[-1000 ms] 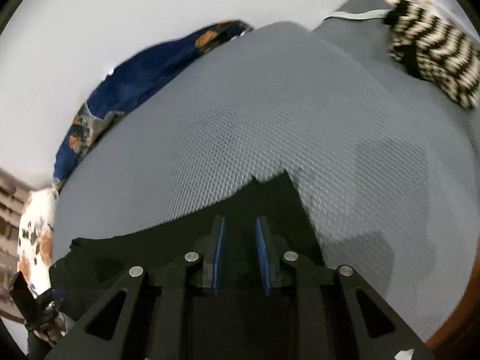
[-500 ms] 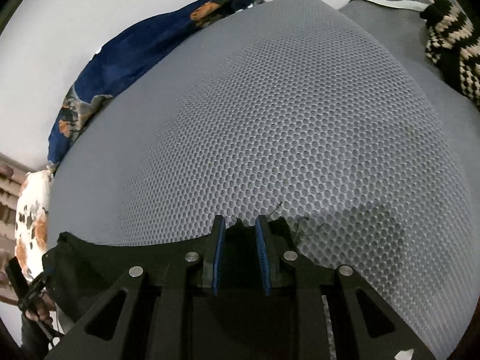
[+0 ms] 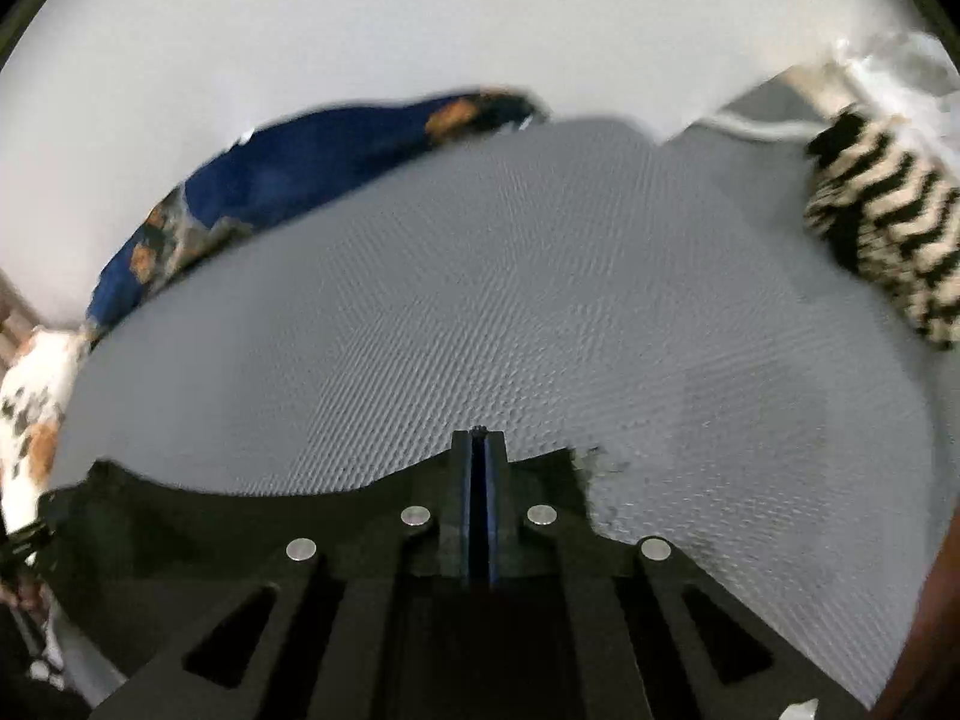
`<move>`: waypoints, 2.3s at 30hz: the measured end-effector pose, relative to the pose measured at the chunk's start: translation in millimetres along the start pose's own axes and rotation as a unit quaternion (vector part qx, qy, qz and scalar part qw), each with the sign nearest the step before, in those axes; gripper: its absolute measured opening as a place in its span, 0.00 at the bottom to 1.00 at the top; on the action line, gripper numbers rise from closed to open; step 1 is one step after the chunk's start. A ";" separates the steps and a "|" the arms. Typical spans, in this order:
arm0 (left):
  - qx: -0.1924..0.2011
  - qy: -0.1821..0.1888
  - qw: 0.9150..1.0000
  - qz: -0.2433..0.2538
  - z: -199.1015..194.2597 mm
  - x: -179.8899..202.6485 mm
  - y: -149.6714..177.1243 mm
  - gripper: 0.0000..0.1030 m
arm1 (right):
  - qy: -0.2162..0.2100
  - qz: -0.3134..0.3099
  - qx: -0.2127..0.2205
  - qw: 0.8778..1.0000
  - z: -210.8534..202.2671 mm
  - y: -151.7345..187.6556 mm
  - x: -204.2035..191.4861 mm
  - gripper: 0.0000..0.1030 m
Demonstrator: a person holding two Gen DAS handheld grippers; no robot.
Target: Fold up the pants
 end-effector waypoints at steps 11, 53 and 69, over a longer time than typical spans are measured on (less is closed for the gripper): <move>0.011 -0.042 0.999 -0.010 -5.3 -26.6 2.1 0.52 | 0.071 0.051 0.039 0.995 3.0 2.0 22.9 0.00; 0.042 -0.091 0.994 -0.038 -58.6 -135.5 67.7 0.54 | -0.202 -0.301 -0.302 0.882 102.9 231.8 -412.3 0.31; 0.057 -0.065 0.996 -0.036 -55.3 -138.1 75.1 0.54 | -0.157 -0.330 -0.246 0.898 134.8 227.7 -444.1 0.05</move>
Point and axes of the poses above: each gripper's, at about its wrist camera, not at the fingertips, and z roughly the way its jaws point, x to its right, y to its underside, the point moved 8 cm from there along z, roughly the way its jaws point, and after that the axes turned 15 degrees about z, right-handed, at the moved point
